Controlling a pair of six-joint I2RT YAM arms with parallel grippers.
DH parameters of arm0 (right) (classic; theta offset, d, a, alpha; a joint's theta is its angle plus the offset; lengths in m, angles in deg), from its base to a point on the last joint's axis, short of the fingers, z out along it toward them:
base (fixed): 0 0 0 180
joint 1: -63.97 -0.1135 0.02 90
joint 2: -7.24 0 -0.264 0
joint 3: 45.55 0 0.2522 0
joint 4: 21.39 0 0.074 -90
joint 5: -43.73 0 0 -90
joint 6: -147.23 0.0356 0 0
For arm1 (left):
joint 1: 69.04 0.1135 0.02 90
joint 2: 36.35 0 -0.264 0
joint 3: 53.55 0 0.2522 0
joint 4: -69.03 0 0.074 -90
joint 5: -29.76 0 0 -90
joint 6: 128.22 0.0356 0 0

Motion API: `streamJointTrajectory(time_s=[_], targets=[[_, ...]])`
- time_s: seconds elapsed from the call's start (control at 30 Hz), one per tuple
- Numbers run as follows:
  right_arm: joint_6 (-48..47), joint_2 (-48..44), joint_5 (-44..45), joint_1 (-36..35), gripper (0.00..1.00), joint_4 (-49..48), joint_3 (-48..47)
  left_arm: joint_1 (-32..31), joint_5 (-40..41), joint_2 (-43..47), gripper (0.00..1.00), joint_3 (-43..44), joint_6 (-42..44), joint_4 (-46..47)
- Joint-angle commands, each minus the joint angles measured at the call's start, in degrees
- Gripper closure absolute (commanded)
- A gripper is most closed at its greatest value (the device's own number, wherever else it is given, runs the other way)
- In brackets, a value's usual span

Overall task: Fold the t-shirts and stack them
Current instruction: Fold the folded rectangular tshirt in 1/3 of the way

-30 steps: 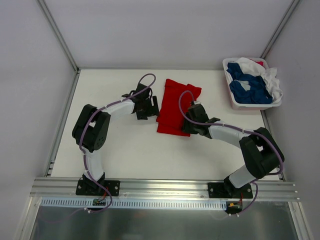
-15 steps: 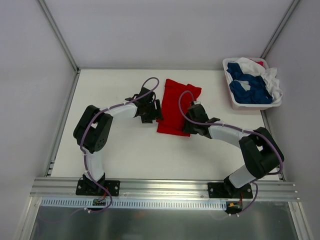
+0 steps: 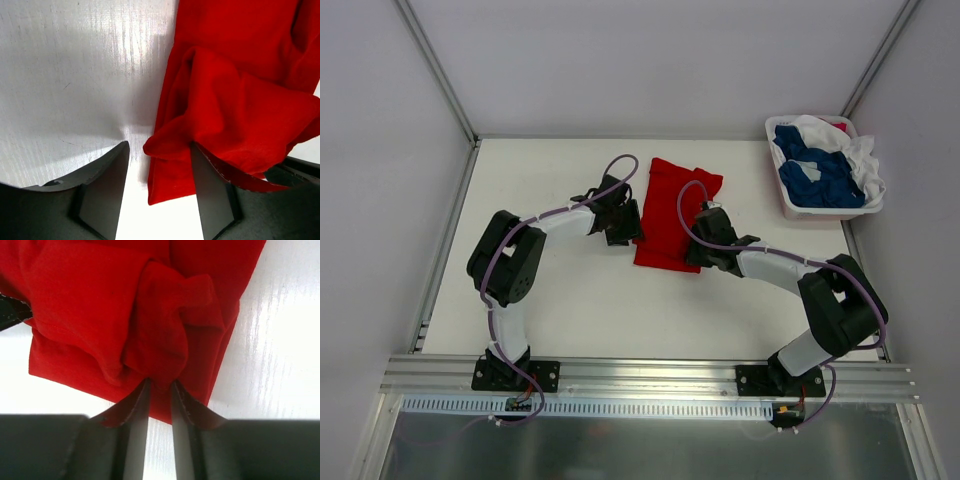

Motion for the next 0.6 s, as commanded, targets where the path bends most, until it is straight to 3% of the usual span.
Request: streamJointTrajectory(time_s=[0.0,0.4,0.57], targets=[[0.22,0.35,-0.58,-0.23,0.72,-2.12,-1.53,-0.79,-0.21,0.93,0.47,1.46,0.53,0.79],[-0.48,0.97,-0.14,-0.23,0.72,-1.59,-3.02,-0.7,0.32,-0.04,0.46,3.57,1.84,0.7],[-0.66,0.79,-0.05,-0.14,0.77,-1.59,-3.11,-0.7,0.15,-0.57,0.48,4.01,2.02,0.61]])
